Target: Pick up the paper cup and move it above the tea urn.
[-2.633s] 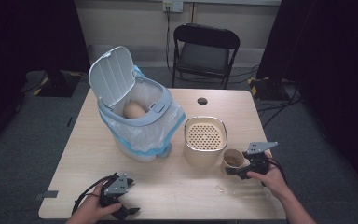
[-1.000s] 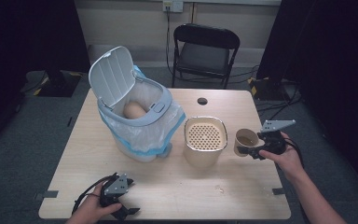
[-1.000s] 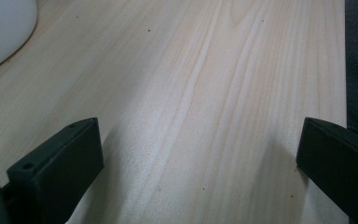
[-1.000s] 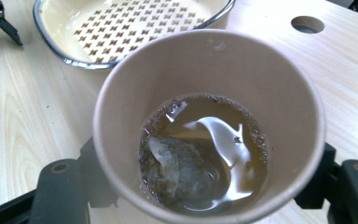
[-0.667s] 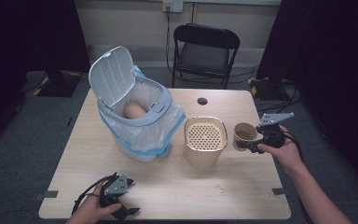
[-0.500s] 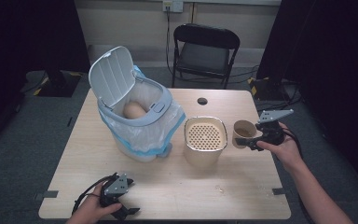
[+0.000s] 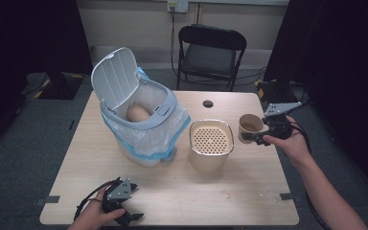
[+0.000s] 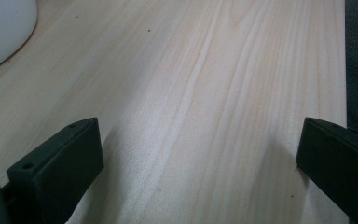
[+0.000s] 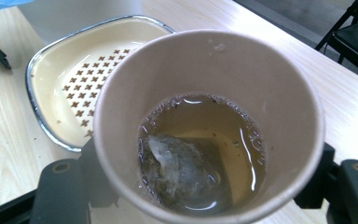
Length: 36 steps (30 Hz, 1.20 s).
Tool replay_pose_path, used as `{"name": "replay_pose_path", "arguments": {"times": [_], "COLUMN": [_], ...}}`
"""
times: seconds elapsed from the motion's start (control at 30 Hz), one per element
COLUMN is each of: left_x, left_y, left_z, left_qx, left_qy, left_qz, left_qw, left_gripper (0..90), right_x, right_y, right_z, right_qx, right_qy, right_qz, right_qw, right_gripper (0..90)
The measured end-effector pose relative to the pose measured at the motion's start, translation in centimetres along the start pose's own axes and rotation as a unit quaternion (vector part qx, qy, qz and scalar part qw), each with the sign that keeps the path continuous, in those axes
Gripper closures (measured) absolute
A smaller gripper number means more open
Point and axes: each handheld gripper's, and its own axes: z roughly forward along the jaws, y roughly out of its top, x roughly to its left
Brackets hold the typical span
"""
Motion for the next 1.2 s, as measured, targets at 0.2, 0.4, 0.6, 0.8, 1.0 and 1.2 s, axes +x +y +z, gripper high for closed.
{"name": "replay_pose_path", "arguments": {"times": [0.2,0.4,0.6,0.8,1.0,1.2], "left_x": [0.0,0.0,0.0,0.0,0.0,0.0], "left_y": [0.0,0.0,0.0,0.0,0.0,0.0], "left_z": [0.0,0.0,0.0,0.0,0.0,0.0], "left_qx": [0.002,0.0,0.0,0.0,-0.002,-0.001], "left_qy": [0.0,0.0,0.0,0.0,0.0,0.0], "left_qz": [0.001,0.0,0.0,0.0,0.0,0.0], "left_qw": [1.0,1.0,1.0,1.0,1.0,1.0], "left_gripper": [0.0,0.0,0.0,0.0,0.0,0.0], "right_x": [-0.3,-0.8,-1.4,-2.2,-2.9,-3.6], "right_y": [0.6,1.0,1.3,1.6,1.8,2.2], "right_z": [0.2,0.5,1.0,1.7,2.3,2.7], "right_qx": [0.002,0.003,0.001,-0.002,0.003,-0.008], "right_qy": [-0.006,-0.014,-0.023,-0.025,-0.028,-0.025], "right_qz": [-0.001,0.002,0.006,0.012,0.018,0.012], "right_qw": [1.0,0.9999,0.9997,0.9996,0.9995,0.9996], "right_gripper": [28.0,28.0,28.0,28.0,28.1,28.1]}}
